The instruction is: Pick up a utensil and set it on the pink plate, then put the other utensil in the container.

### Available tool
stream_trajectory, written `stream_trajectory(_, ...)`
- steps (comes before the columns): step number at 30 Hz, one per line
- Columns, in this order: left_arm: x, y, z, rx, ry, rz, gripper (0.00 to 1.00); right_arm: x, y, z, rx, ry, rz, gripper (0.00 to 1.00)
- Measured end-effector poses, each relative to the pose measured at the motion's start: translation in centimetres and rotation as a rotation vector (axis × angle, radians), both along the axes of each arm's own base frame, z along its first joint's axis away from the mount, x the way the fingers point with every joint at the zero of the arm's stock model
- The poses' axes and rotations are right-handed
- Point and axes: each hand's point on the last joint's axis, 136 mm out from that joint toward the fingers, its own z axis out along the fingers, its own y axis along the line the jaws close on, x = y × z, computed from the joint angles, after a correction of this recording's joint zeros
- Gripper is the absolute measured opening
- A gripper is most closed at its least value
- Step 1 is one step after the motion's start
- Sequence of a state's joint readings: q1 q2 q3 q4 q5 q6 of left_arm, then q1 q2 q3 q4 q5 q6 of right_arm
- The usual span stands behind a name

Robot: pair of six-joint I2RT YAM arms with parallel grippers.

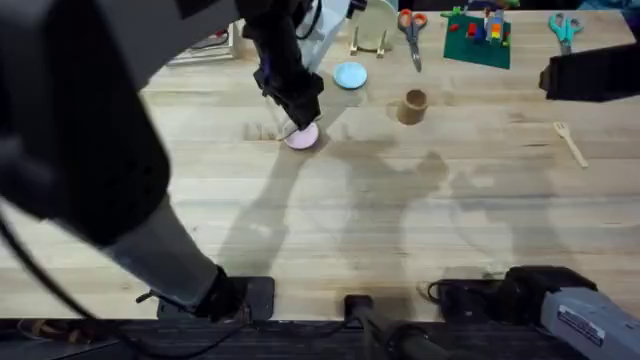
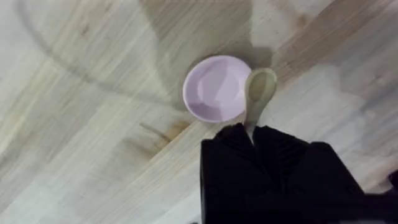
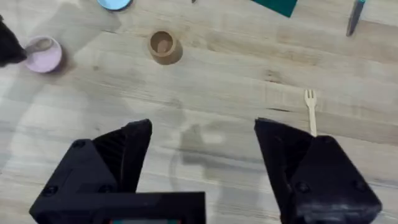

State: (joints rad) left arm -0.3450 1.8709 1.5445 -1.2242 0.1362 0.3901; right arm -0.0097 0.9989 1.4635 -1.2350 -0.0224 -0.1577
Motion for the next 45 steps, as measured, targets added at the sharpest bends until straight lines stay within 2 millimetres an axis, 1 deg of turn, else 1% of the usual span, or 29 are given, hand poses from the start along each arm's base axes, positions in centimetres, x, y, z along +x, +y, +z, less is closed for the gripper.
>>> stream_trajectory(3, 0.1, 0.0, 1.0, -0.033, -0.059, 0.004, 0.042, 0.0, 0.0, 0.0, 0.0, 0.0, 0.0, 0.995)
stream_trajectory(5, 0.2, 0.1, 1.3, -0.05, -0.082, 0.009, 0.042, 0.0, 0.0, 0.0, 0.0, 0.0, 0.0, 0.995)
stream_trajectory(11, -0.3, 0.5, 0.4, -0.051, -0.073, -0.011, 0.042, 0.0, 0.0, 0.0, 0.0, 0.0, 0.0, 0.995)
stream_trajectory(13, 0.3, 0.3, 0.4, -0.06, -0.098, -0.025, 0.042, 0.0, 0.0, 0.0, 0.0, 0.0, 0.0, 0.995)
stream_trajectory(17, 0.7, 0.1, 0.4, -0.067, -0.12, -0.03, 0.042, 0.0, 0.0, 0.0, 0.0, 0.0, 0.0, 0.995)
stream_trajectory(21, 0.7, 0.1, -0.5, -0.068, -0.122, -0.031, 0.042, 0.0, 0.0, 0.0, 0.0, 0.0, 0.0, 0.996)
stream_trajectory(27, -0.2, 0.4, -2.6, -0.061, -0.101, -0.03, 0.042, 0.0, 0.0, 0.0, 0.0, 0.0, 0.0, 0.995)
stream_trajectory(30, -0.5, 0.5, -3.1, -0.059, -0.093, -0.03, 0.042, 0.0, 0.0, 0.0, 0.0, 0.0, 0.0, 0.995)
stream_trajectory(42, 0.4, 0.2, -3.3, -0.071, -0.132, -0.031, 0.042, 0.0, 0.0, 0.0, 0.0, 0.0, 0.0, 0.995)
stream_trajectory(45, 0.4, 0.2, -3.7, -0.068, -0.121, -0.031, 0.042, 0.0, 0.0, 0.0, 0.0, 0.0, 0.0, 0.995)
